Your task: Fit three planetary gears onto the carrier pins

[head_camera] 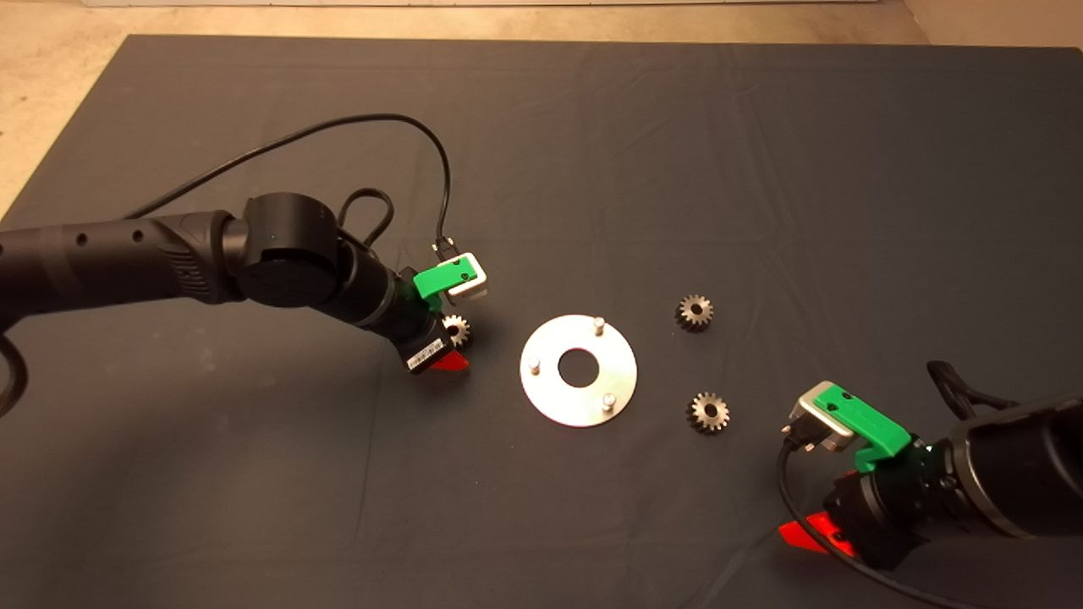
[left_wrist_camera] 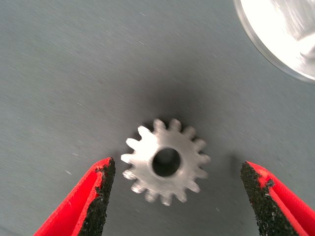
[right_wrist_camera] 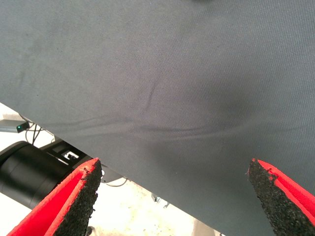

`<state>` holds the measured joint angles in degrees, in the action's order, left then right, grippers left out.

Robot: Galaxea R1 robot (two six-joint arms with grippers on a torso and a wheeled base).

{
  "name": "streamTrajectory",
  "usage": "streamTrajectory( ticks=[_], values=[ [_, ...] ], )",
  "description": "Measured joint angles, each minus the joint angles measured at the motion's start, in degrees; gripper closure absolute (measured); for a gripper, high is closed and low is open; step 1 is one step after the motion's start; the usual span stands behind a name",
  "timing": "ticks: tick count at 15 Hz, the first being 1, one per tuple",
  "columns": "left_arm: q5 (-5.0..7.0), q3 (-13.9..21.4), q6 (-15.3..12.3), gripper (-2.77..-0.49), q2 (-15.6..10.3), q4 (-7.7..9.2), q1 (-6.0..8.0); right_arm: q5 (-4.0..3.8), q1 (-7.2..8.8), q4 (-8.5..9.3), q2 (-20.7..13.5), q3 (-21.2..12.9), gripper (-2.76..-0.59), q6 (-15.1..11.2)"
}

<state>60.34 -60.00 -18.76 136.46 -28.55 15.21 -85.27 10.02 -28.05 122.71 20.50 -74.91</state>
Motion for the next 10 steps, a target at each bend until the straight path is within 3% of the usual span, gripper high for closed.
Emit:
streamTrajectory(
  ticks=[2,6,9,10],
  values=[
    [-0.83,-0.18,0.01,-1.78,0.01,-0.2,-0.01,0.02,0.01,0.0,0.0,0.0,-2.21,0.0],
    [-1.21,-0.18,0.07,-1.78,0.0,-0.41,-0.14,0.02,0.28,0.02,0.0,0.01,-2.21,-0.09],
    [-2.35,-0.18,1.56,-1.69,-0.03,-0.46,-0.2,0.05,0.31,0.01,0.0,0.01,-2.21,-0.13],
    [-2.53,-0.2,1.57,-1.69,-0.04,-0.63,-0.6,0.36,0.3,0.02,0.0,0.02,-2.21,-0.15]
  ],
)
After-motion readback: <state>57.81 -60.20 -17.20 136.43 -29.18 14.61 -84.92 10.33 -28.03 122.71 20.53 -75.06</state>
